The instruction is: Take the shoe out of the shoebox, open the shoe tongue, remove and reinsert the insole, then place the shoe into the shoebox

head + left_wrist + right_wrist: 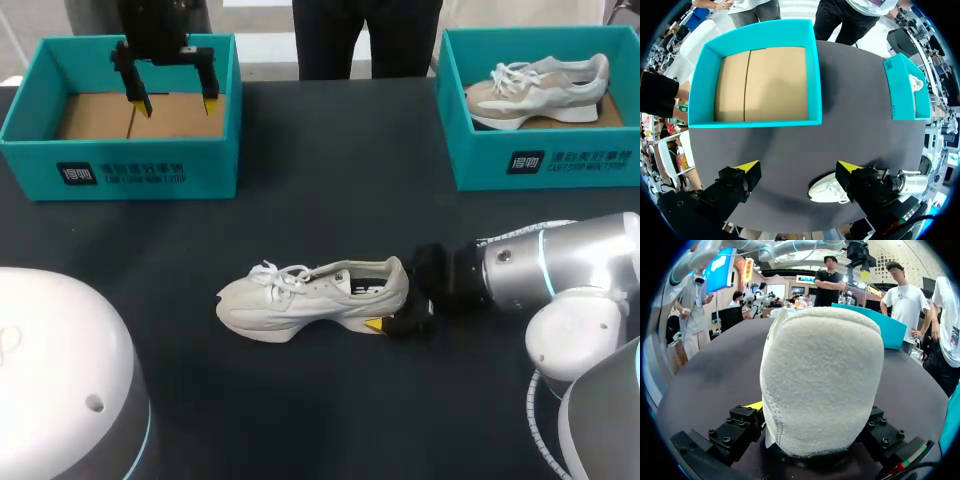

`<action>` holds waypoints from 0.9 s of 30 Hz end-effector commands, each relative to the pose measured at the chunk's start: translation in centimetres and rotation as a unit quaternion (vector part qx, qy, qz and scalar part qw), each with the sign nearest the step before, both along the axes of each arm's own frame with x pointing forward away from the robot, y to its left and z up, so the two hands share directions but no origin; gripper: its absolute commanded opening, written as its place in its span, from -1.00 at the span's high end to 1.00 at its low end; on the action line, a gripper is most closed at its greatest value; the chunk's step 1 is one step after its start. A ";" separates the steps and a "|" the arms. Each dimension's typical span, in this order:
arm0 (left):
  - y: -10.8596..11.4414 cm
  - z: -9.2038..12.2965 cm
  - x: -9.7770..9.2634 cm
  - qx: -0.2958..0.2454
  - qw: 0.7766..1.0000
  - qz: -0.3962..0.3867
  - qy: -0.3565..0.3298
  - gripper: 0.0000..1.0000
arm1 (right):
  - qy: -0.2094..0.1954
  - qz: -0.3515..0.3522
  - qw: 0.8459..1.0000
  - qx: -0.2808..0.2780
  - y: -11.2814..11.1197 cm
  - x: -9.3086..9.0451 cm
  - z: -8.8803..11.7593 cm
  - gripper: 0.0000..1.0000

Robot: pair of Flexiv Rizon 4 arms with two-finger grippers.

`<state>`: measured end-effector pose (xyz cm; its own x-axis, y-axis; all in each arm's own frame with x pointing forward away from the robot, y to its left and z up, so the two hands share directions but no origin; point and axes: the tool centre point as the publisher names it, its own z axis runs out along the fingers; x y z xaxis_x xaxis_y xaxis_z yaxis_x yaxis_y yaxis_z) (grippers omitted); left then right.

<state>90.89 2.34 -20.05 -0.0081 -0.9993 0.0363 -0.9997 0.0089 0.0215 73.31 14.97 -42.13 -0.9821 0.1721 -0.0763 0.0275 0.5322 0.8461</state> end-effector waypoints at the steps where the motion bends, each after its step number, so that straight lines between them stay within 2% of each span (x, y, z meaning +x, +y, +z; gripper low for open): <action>1: -1.2 0.4 -4.7 0.017 0.999 0.021 -0.045 -1.00 | 0.000 -0.001 1.000 -0.002 0.5 0.1 -0.3 1.00; 4: -1.5 0.2 -6.0 0.029 0.998 0.048 -0.024 -1.00 | 0.000 -0.001 1.000 -0.002 0.5 0.1 -0.3 1.00; 19: -1.5 0.2 -6.0 0.029 0.998 0.048 -0.024 -1.00 | 0.000 -0.001 1.000 -0.002 0.5 0.1 -0.3 1.00; 22: -3.8 -0.5 -8.5 0.016 1.000 0.020 -0.016 -1.00 | 0.000 -0.001 1.000 -0.002 0.5 0.1 -0.3 1.00; 27: -7.3 -2.3 -11.7 0.014 1.000 0.024 -0.010 -1.00 | 0.000 -0.001 1.000 -0.002 0.5 0.1 -0.3 1.00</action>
<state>80.71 -3.24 -20.97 0.0354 -0.9992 0.0193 -0.9990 -0.0348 0.0269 73.32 14.96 -42.14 -0.9821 0.1722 -0.0763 0.0276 0.5324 0.8460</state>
